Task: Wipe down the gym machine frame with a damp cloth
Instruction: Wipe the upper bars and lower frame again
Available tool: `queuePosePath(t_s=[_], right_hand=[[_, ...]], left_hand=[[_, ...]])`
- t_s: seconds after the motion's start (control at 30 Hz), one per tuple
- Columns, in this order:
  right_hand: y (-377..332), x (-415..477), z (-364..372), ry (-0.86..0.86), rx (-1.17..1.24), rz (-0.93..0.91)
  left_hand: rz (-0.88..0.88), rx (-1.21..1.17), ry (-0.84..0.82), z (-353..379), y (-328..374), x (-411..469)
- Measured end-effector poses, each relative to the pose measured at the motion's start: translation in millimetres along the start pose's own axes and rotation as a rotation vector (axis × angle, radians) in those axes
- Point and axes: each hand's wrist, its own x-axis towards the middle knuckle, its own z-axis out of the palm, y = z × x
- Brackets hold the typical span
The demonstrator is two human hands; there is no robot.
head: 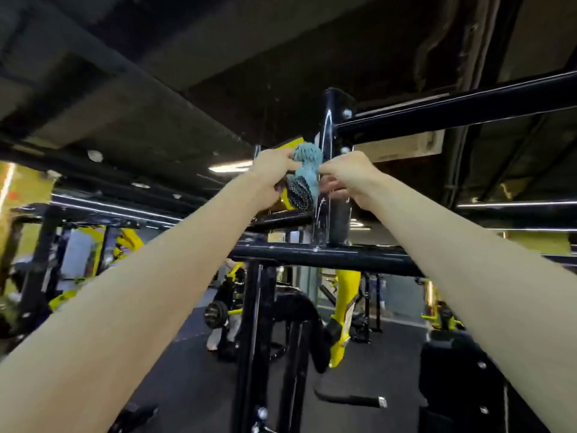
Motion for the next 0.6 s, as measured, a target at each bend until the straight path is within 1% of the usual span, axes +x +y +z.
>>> queuePosePath(t_s=[0.07,0.13,0.2,0.27,0.33,0.37,0.43,0.5,0.53,0.57,0.6], right_hand=[[-2.1,3.3,54.2,0.052,0.036,0.020],[-1.2,6.5,102.1,0.073,0.068,0.048],[2.4,11.5,140.2,0.079,0.061,0.089],[7.3,20.4,165.5,0.103,0.039,0.130],[11.8,29.9,178.3,0.147,0.027,0.148],[14.8,34.5,181.4,0.176,0.031,0.153],[21.6,39.8,181.9,0.209,0.039,0.173],[31.2,41.5,178.2,0.182,0.004,0.199],[38.4,42.5,174.5,0.174,-0.048,0.201],[47.6,44.1,169.1,0.198,-0.154,0.177],[55.5,47.2,161.1,0.255,-0.326,0.119]], left_hand=[[-0.058,-0.041,0.021,-50.2,-12.9,-2.2],[-0.125,-0.089,0.002,-94.2,-29.4,0.0],[-0.193,-0.138,-0.038,-127.8,-46.0,5.4],[-0.253,-0.200,-0.045,-148.3,-59.6,11.1],[-0.309,-0.266,-0.051,-157.5,-69.0,14.7],[-0.327,-0.292,-0.084,-158.6,-74.6,17.4],[-0.310,-0.272,-0.173,-156.4,-91.9,26.3],[-0.279,-0.240,-0.179,-153.9,-111.4,35.8],[-0.274,-0.225,-0.154,-154.7,-119.9,39.6],[-0.276,-0.208,-0.111,-156.9,-128.9,44.5],[-0.279,-0.192,-0.074,-160.0,-135.7,51.7]])
